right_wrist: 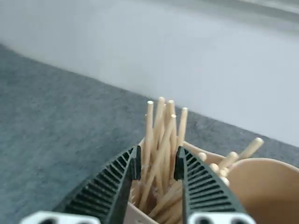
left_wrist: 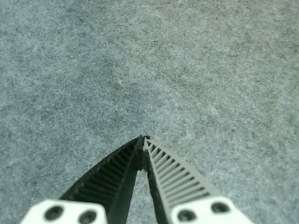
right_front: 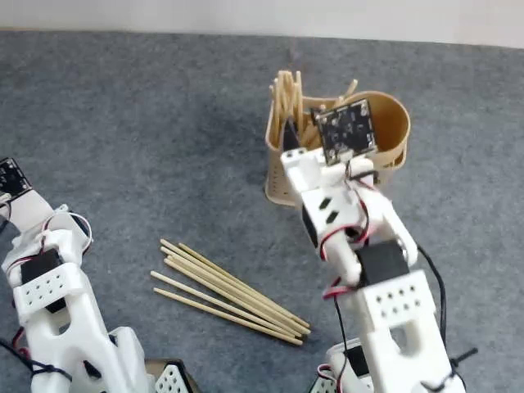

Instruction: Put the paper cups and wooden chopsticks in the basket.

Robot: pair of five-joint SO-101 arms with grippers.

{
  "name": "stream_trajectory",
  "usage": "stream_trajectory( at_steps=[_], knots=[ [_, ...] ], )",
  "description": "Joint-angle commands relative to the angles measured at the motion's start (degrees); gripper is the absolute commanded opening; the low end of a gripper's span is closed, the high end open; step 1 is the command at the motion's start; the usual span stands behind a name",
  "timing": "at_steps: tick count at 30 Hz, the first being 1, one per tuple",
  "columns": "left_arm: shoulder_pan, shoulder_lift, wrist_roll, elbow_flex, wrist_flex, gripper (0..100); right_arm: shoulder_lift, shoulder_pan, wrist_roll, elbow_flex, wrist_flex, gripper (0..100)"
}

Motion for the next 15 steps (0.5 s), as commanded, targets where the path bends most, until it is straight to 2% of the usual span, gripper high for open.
stream_trajectory(
  at_steps=[1, 9, 12, 15],
  knots=[
    [1.2, -1.0, -0.2, -0.5, -1.0, 1, -0.5, -4.7, 0.0, -0.9, 7.5, 13.1],
    [1.2, -1.0, -0.2, -0.5, -1.0, 1, -0.5, -16.5, -0.4, -0.5, 22.5, 13.1],
    [1.2, -1.0, -0.2, -0.5, -1.0, 1, 0.2, -21.8, -0.4, 0.5, 23.5, 13.1],
    [1.2, -1.0, -0.2, -0.5, -1.0, 1, 0.7, -24.0, -0.3, 4.5, 23.2, 13.1]
  ],
)
